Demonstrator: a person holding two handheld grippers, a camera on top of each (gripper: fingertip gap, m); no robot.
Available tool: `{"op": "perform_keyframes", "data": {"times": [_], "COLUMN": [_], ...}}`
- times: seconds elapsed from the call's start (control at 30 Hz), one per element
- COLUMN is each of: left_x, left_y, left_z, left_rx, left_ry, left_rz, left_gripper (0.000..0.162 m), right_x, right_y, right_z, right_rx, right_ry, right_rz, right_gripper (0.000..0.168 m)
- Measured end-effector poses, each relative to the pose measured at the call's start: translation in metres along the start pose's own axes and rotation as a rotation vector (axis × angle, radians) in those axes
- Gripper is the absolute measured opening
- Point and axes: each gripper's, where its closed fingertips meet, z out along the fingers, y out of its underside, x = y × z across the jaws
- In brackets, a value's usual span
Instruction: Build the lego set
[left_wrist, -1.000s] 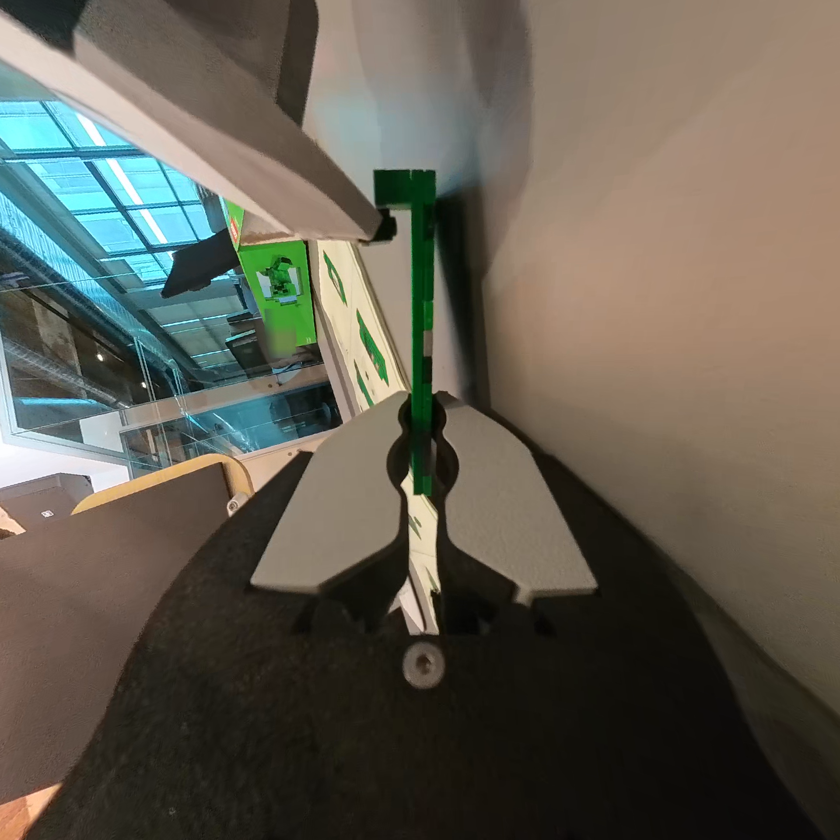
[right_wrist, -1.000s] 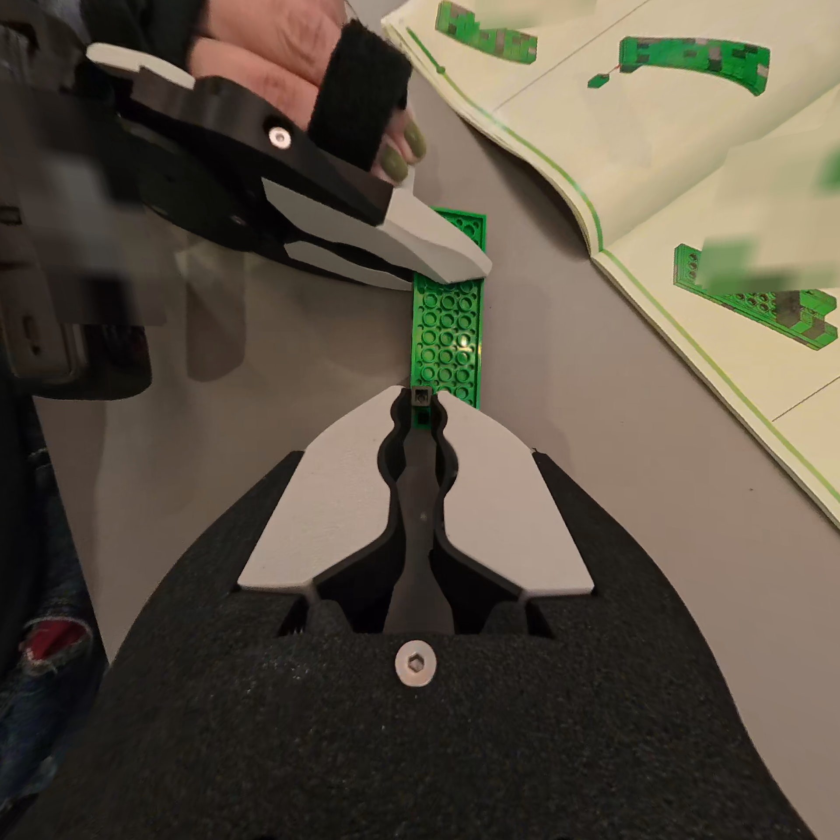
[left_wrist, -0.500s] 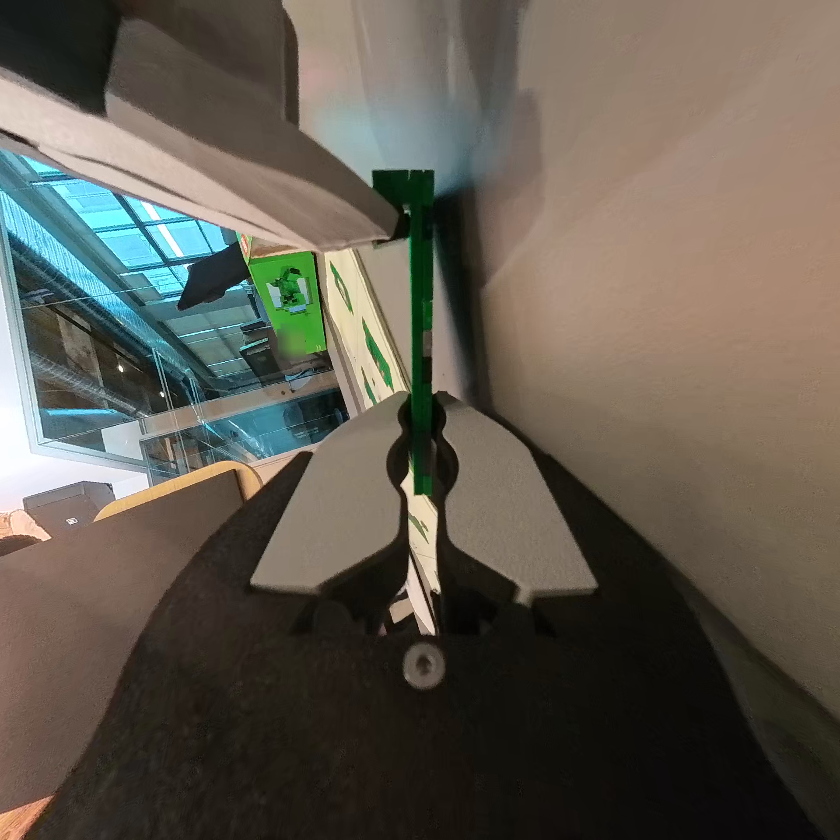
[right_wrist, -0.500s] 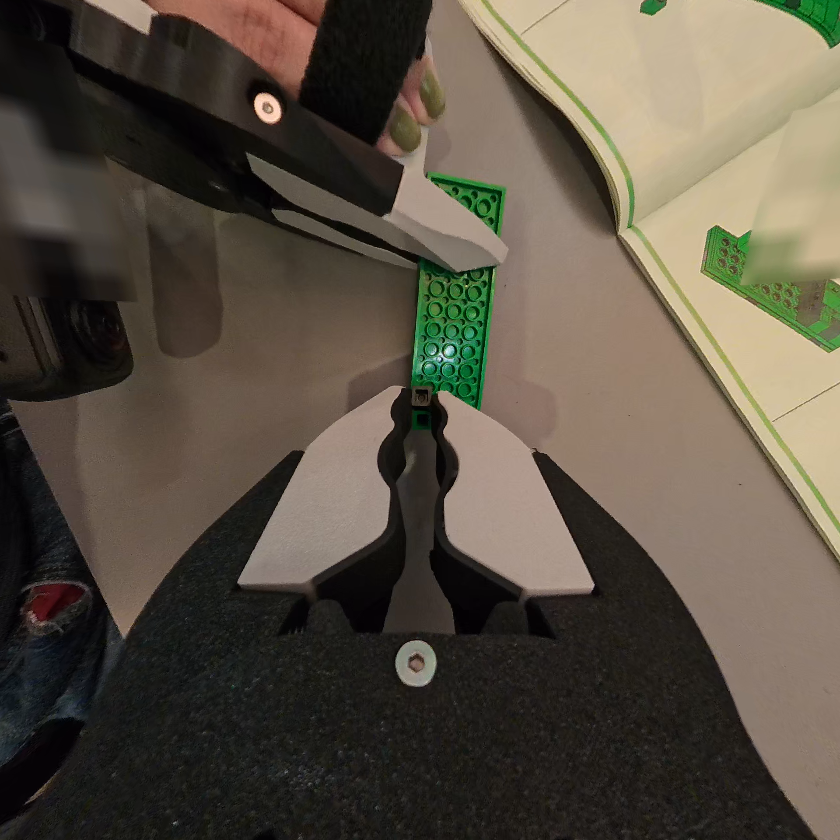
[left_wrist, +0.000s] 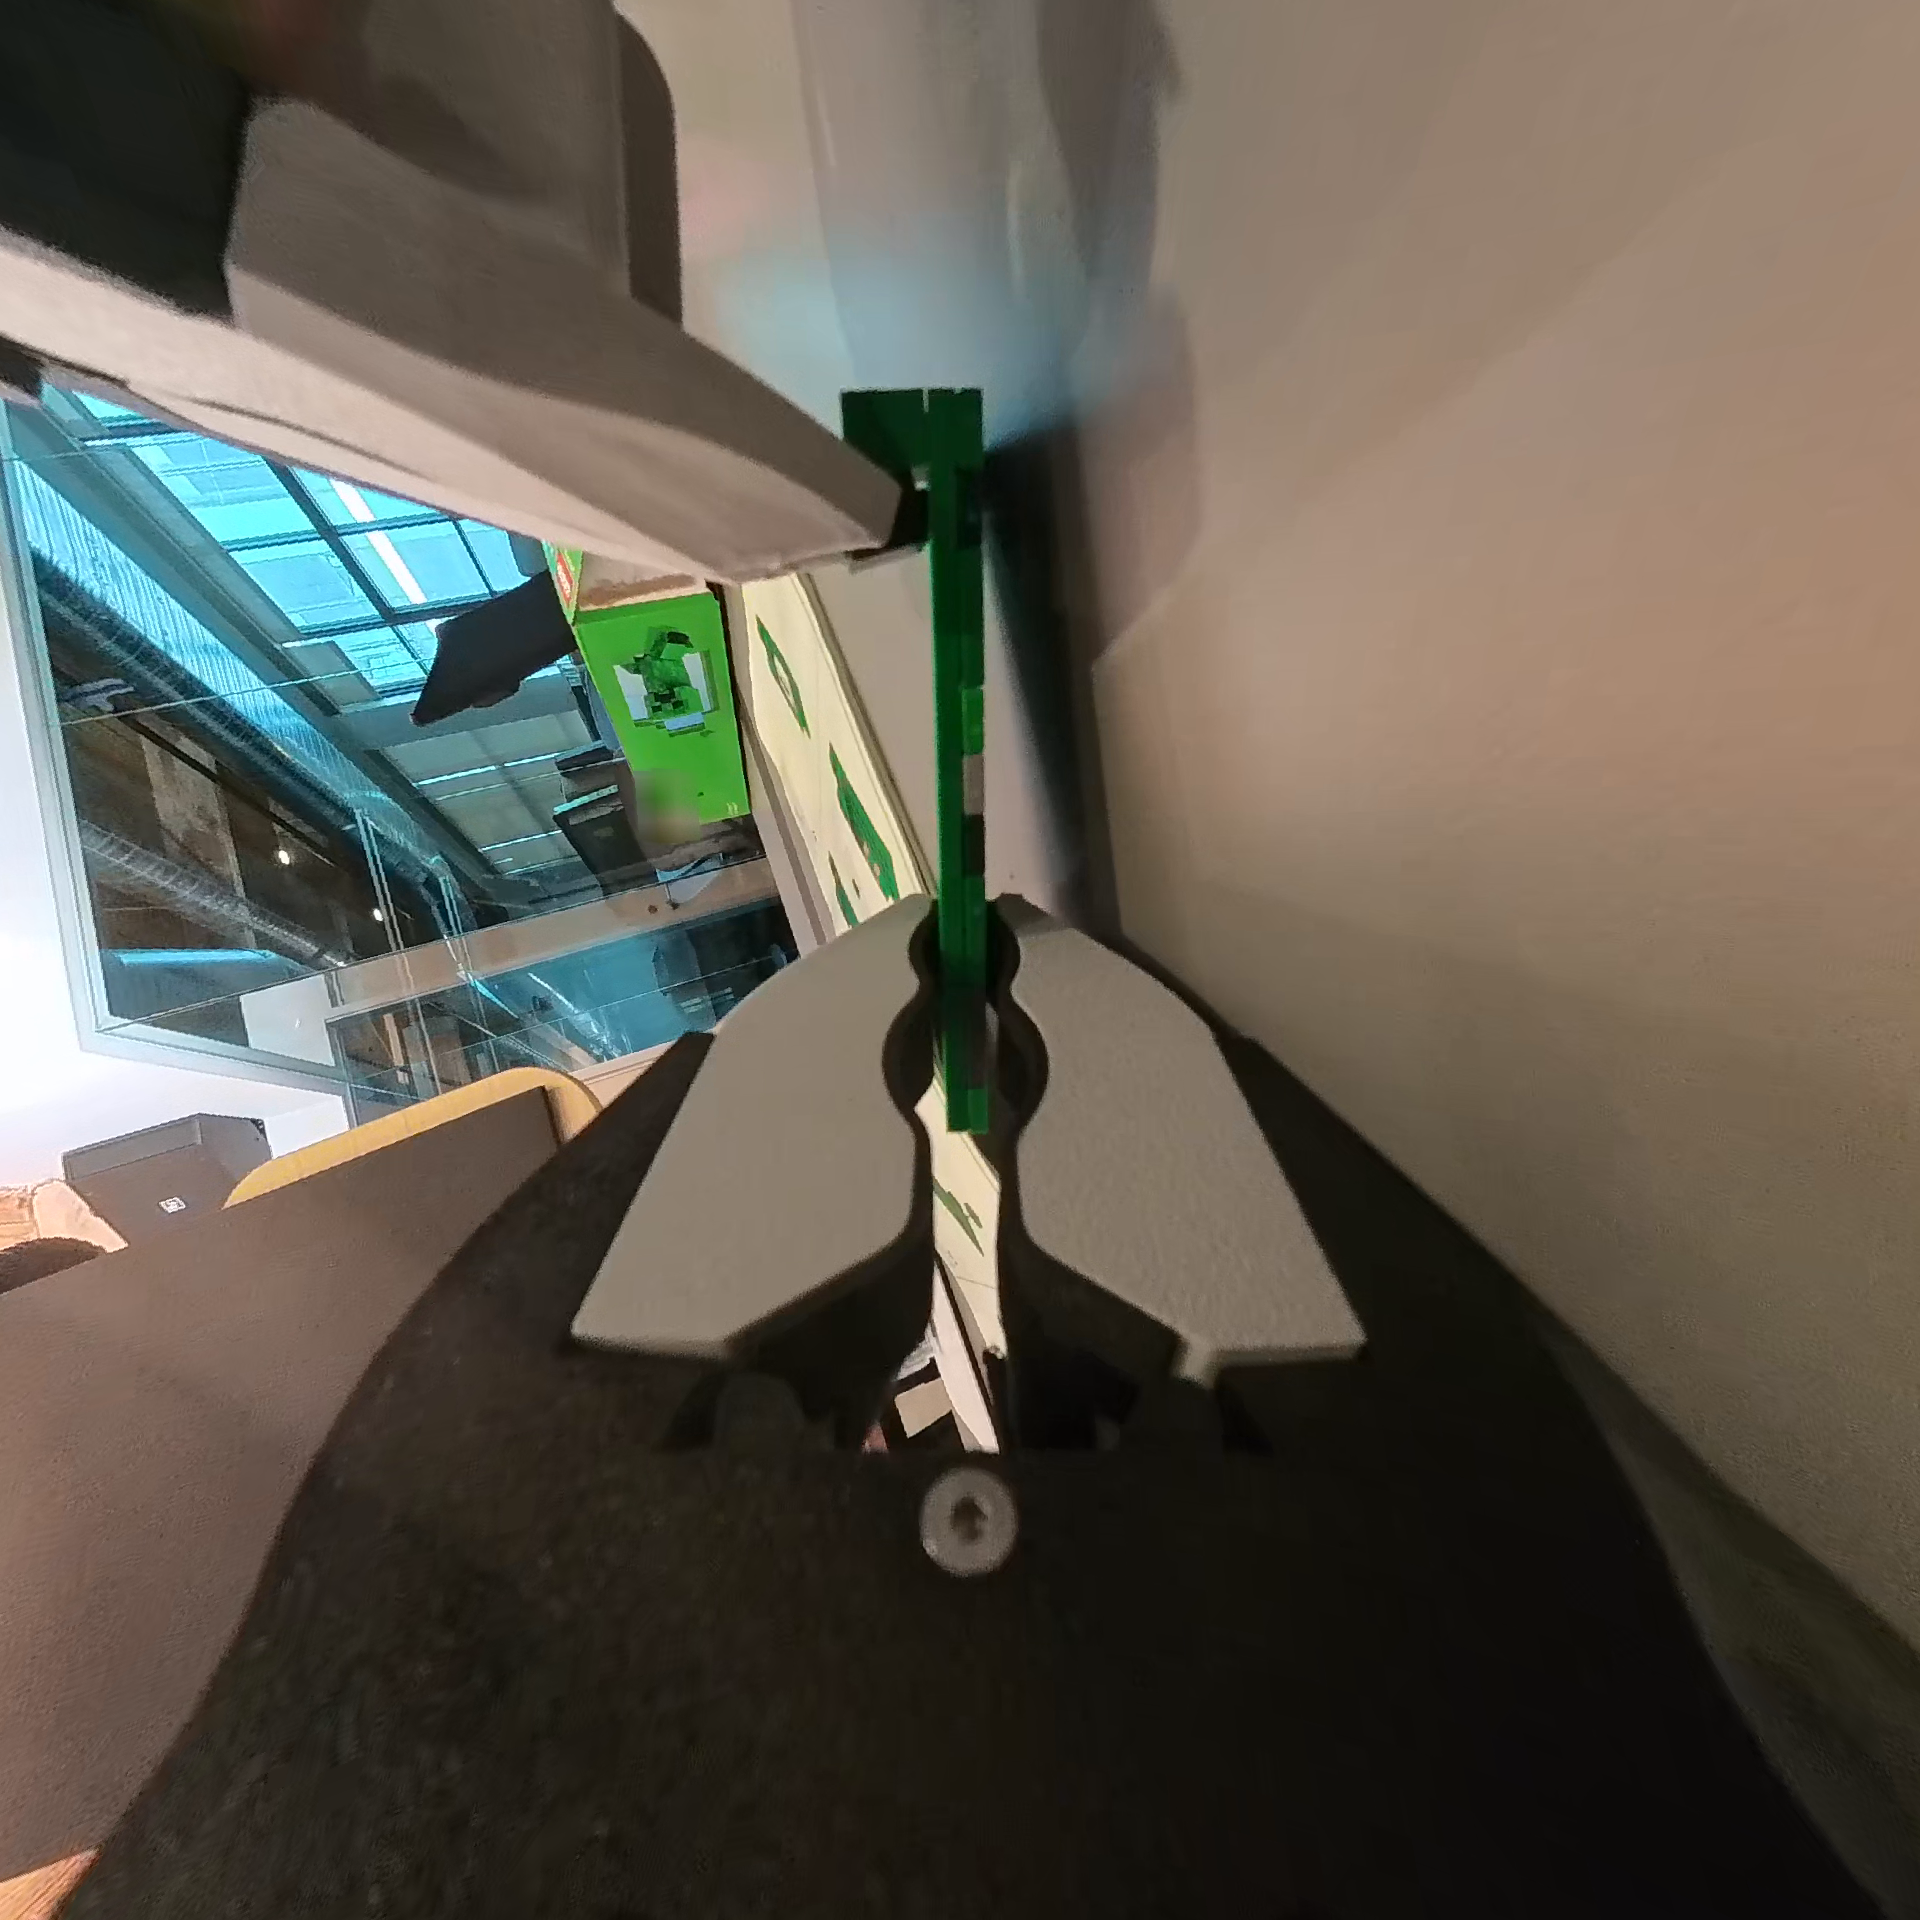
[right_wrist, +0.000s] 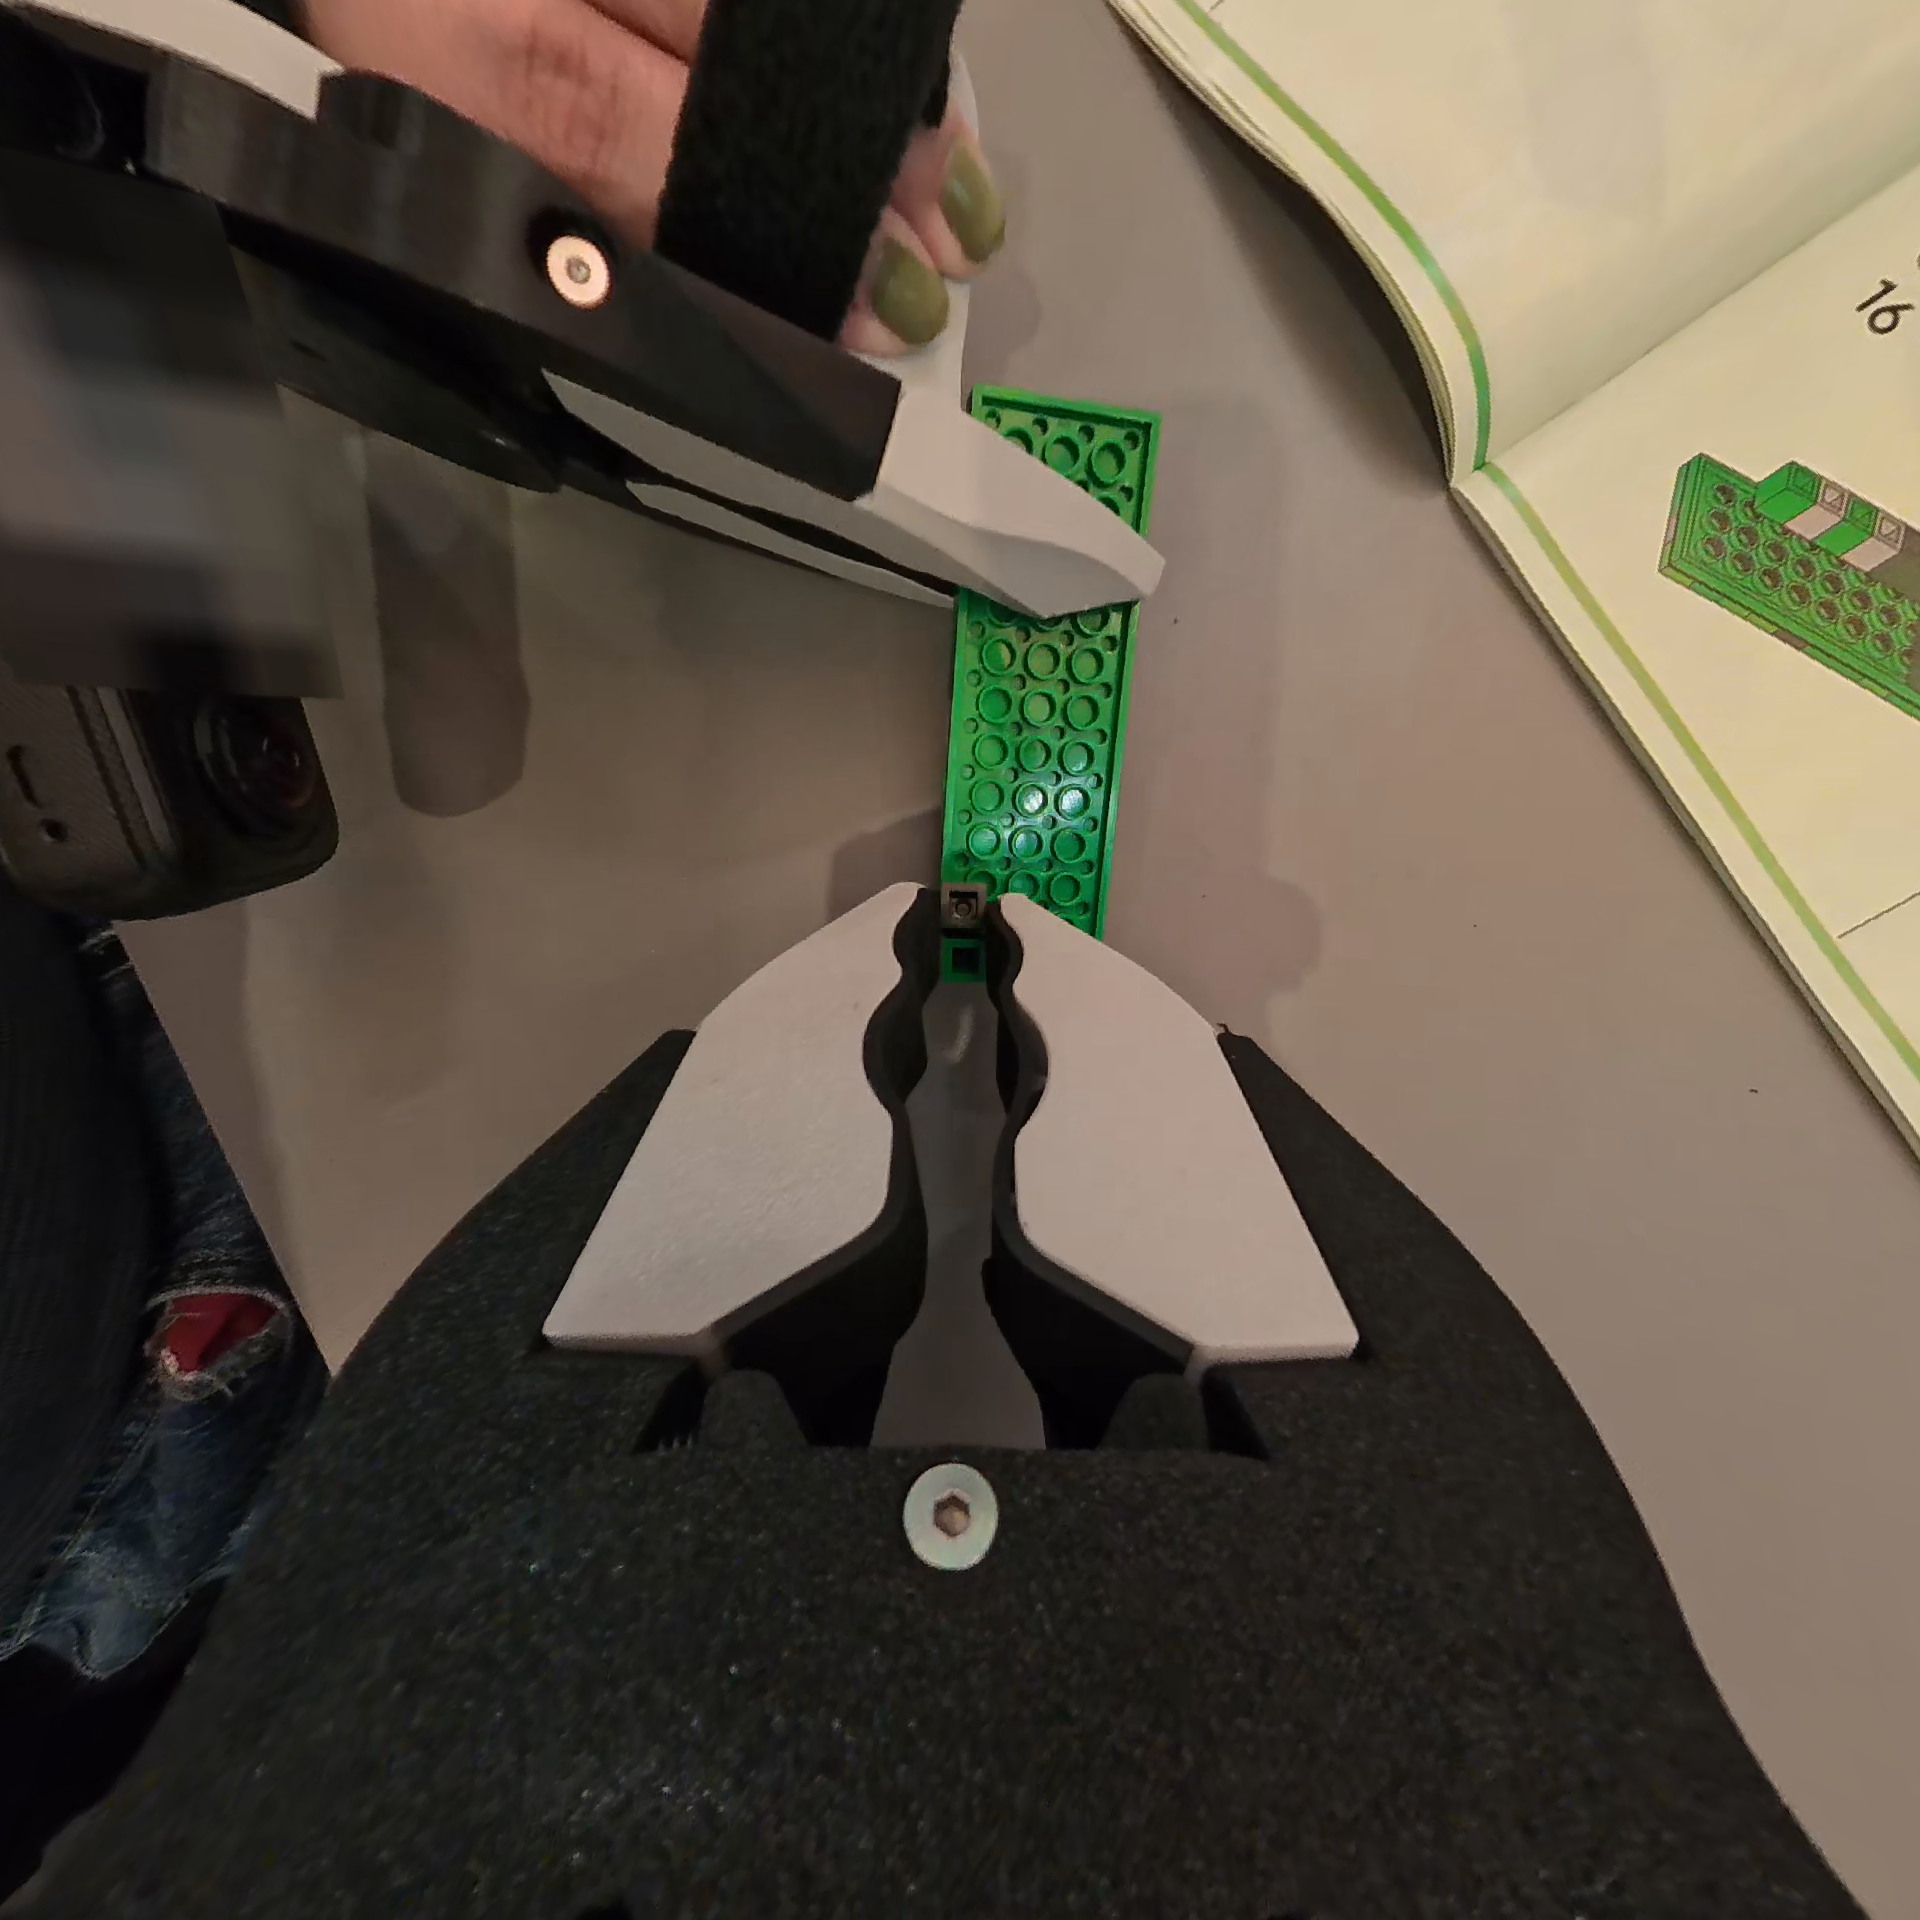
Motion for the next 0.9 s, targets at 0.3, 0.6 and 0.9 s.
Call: {"op": "perform_keyframes", "data": {"times": [0.3, 0.6, 0.9], "left_x": [0.0005, 0.0006, -0.0011], "left_y": [-0.0002, 0.0, -0.0005], "left_z": [-0.0001, 0.0005, 0.0013], "left_rx": [0.002, 0.001, 0.0], "left_ry": [0.002, 0.002, -0.009], "left_rz": [-0.001, 0.002, -0.004], "left_gripper": [0.006, 0.006, 0.006], "right_x": [0.0009, -0.0002, 0.0002], "right_y": [0.0015, -0.0001, -0.0001], "right_z": [-0.0004, -0.0047, -0.0022], "right_rx": [-0.024, -0.021, -0.038], "right_ry": [0.009, 0.009, 0.011], "right_rz": [-0.001, -0.007, -0.014], "right_gripper": [0.01, 0.01, 0.008]}}
